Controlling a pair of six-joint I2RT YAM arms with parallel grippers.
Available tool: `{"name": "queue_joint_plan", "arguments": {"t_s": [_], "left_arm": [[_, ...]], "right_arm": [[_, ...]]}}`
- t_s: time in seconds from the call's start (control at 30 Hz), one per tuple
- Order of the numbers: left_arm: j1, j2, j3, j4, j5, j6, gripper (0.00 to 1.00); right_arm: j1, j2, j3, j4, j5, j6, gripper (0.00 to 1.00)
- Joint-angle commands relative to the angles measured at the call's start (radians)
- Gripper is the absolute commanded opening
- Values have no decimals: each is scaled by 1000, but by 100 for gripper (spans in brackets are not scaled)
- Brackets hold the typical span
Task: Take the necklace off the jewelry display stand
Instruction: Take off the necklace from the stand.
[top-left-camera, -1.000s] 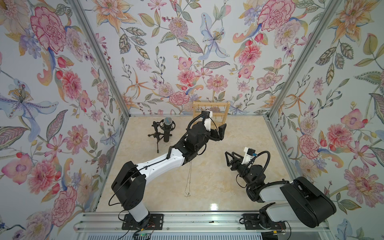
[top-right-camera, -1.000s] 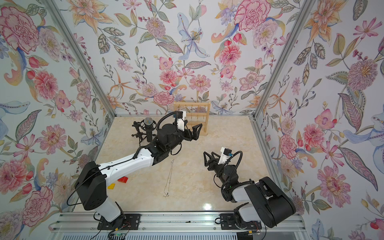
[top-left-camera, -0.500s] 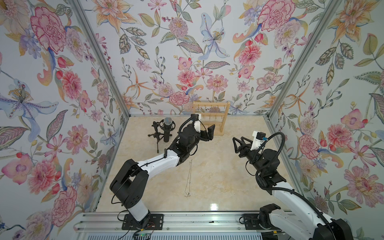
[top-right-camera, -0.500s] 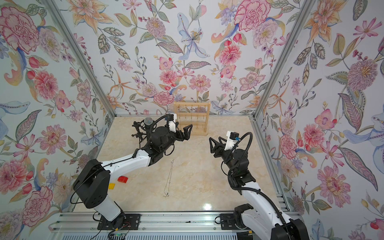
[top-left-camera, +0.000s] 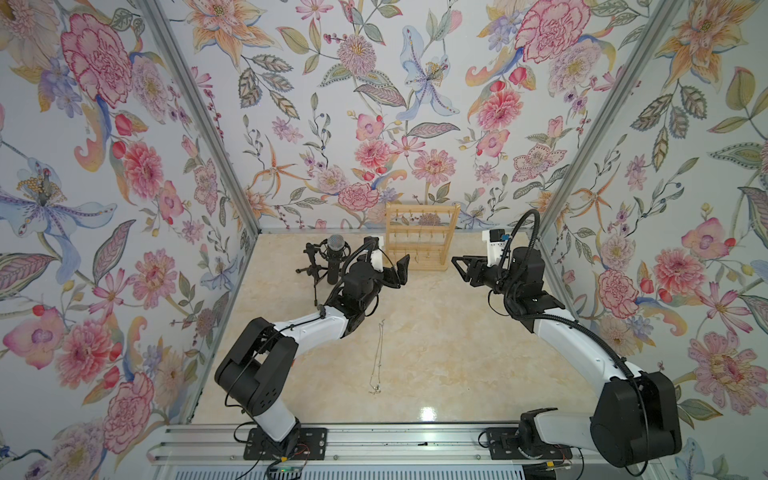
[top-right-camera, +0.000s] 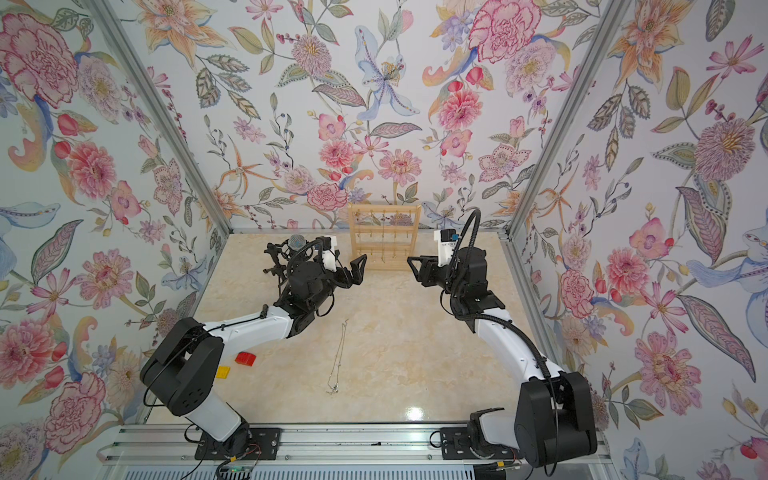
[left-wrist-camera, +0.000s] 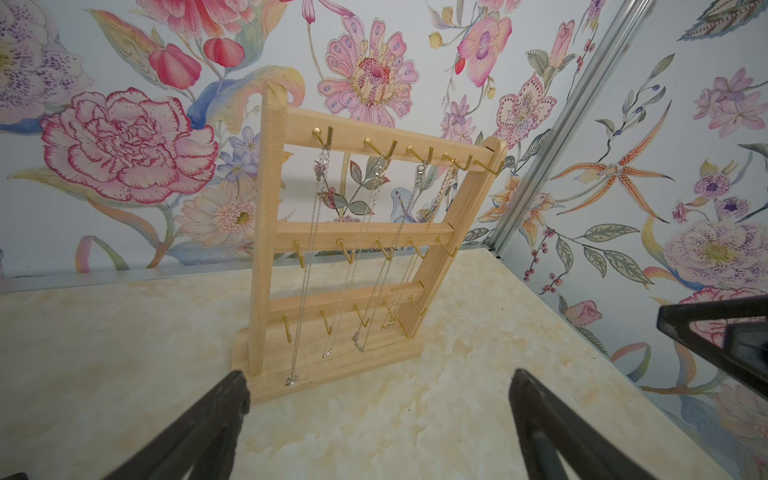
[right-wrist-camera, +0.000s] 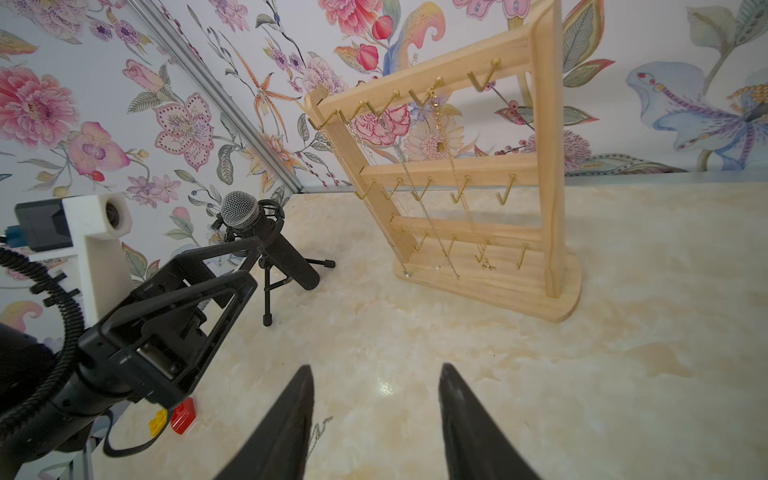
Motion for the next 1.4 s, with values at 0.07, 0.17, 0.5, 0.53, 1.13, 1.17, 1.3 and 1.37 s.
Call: {"name": "queue_joint_plan", "arguments": {"t_s": [0.07, 0.17, 0.5, 0.53, 1.13, 1.17, 1.3, 1.37], "left_arm": [[7, 41, -12, 65, 3, 59, 99], [6, 57, -12, 68, -3, 74, 99], [6, 73, -10, 72, -9, 101, 99], [6, 73, -10, 72, -8, 103, 99], [8, 71, -10, 75, 1, 122, 99], [9, 71, -10, 76, 0, 121, 99], [9, 69, -12, 76, 2, 121, 99], [9, 67, -13, 78, 2, 122, 99]], "right_arm": [[-4, 109, 125, -9, -14, 22, 44], [-4, 177, 189, 24, -7, 44, 41], [23, 362, 383, 66, 28, 50, 37], [24, 378, 399, 65, 29, 49, 36], [50, 521, 531, 83, 50, 7, 33], [51, 527, 539, 75, 50, 4, 32], [57, 540, 547, 71, 63, -12, 32], [59, 546, 551, 69, 69, -18, 31]]}}
